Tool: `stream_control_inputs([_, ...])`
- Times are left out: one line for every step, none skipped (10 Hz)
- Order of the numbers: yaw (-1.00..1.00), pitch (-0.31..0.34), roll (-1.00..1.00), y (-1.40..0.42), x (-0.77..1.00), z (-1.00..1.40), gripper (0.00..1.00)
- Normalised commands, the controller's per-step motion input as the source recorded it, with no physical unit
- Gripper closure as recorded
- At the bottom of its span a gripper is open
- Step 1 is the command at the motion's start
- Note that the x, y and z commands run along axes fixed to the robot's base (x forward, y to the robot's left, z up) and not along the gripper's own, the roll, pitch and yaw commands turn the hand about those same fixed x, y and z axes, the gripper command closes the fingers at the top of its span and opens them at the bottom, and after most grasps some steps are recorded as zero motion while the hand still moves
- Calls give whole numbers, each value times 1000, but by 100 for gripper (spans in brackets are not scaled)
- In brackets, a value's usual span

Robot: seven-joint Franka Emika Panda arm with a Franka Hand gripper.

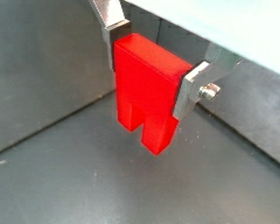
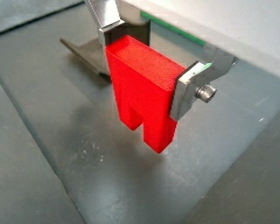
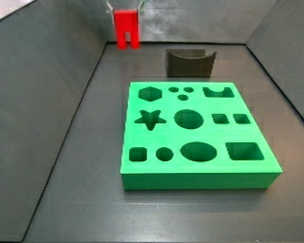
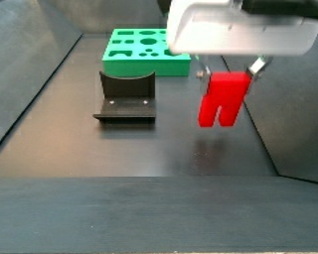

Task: Pick up the double-square object. Move up. Move to above the board. Insert the double-square object.
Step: Move up, then move to above the board.

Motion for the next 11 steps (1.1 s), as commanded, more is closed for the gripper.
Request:
stream_control_inputs([-5,52,81,-7,-32,281,100])
stream_control_inputs([-96,-161,-17,-133,-66,1000,100])
stream_control_inputs([-92,-160,-7,-135,-65,1000,100])
stream_control_inputs([-75,-121,15,-129,-73,1000,100])
stream_control_inputs([-60,-76,33,-121,-73,1000,100])
stream_control_inputs([-39,-12,57,-113,-70,1000,100])
stream_control_inputs([-12,27,75,-108,-66,1000,100])
stream_control_inputs([4,42,89,-103,-65,1000,100])
stream_control_inputs([11,50,98,-100,-63,1000,100])
stream_control_inputs([21,63,102,-92,-56,1000,100])
stream_control_inputs([23,77,87,-86,-49,1000,100])
